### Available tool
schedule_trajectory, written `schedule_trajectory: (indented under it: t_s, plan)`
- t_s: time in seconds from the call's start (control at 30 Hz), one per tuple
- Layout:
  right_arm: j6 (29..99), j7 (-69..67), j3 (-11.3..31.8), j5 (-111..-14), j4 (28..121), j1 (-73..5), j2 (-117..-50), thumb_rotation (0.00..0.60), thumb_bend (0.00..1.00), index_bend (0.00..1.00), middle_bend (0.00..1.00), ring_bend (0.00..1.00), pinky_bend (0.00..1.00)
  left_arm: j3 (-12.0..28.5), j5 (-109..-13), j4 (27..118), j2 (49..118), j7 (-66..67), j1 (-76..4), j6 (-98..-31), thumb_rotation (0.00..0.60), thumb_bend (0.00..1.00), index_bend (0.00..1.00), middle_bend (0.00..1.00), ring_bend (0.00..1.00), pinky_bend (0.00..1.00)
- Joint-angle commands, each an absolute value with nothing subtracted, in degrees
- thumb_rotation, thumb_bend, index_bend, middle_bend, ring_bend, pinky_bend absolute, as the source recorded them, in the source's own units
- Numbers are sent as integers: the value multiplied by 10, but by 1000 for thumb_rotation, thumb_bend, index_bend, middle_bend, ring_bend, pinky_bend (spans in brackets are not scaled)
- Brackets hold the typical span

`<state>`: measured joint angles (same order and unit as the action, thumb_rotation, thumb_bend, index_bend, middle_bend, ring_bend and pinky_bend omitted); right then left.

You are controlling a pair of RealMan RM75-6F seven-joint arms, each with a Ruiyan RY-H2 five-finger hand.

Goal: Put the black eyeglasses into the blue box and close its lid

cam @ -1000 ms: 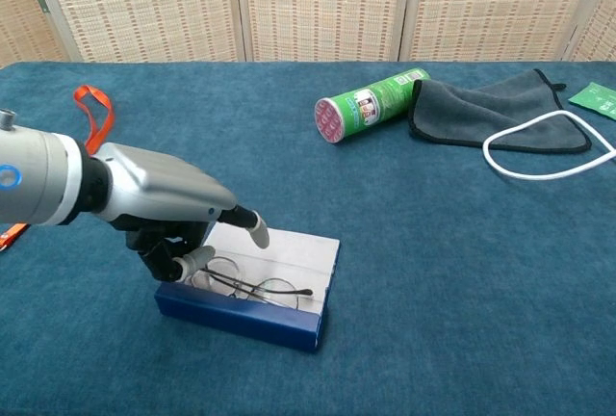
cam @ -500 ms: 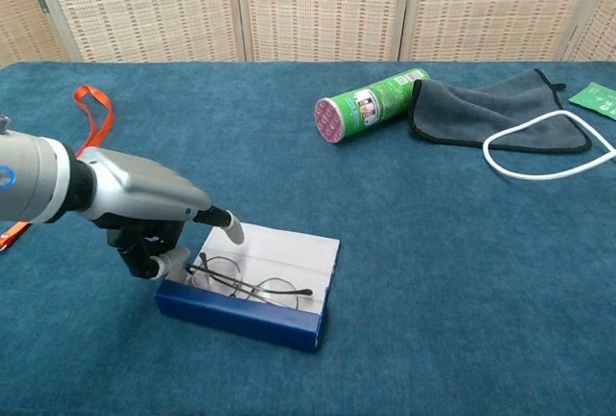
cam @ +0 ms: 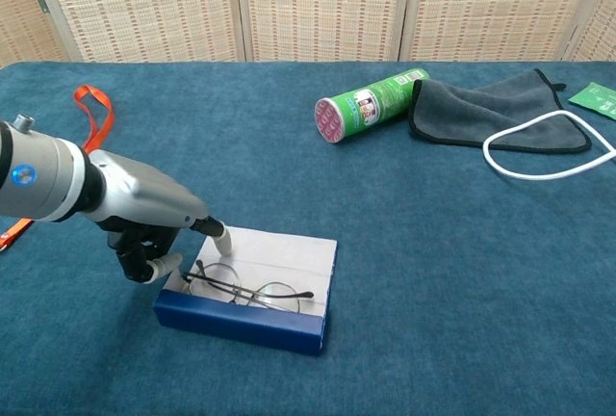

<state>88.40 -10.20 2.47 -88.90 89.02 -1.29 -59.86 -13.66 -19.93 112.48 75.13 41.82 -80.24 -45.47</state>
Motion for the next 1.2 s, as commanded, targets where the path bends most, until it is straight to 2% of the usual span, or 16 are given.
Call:
schedule_trajectory:
  t_s: [0.03,0.37,0.87,1.0,1.07,1.2]
  plan:
    - [883,-102,25,-888,890,-13,-599,600,259,287,394,433,383,-138,-207,1132,749,416,-801,-462,600,719,181,969,1000,1000]
    - [881,-100,25,-888,891,-14,-598,600,259,287,394,436,383,-146,-227,1143,746,410,-792,-474,600,720,187,969,1000,1000]
    - [880,-95,26,-888,895,-15,-597,600,259,287,394,440,383,-153,-274,1169,735,398,-775,-474,600,719,266,969,1000,1000]
    - [879,-95,26,-888,896,-16,-597,600,259,287,394,440,383,-148,-301,1170,732,385,-762,-478,600,716,251,969,1000,1000]
    - [879,-95,26,-887,896,-15,-597,600,259,287,394,440,383,-143,-324,1171,731,374,-749,-487,600,684,217,968,1000,1000]
    - [879,-95,27,-886,895,-15,-597,600,259,287,394,441,383,-139,-418,1178,727,350,-705,-517,600,541,185,967,1000,1000]
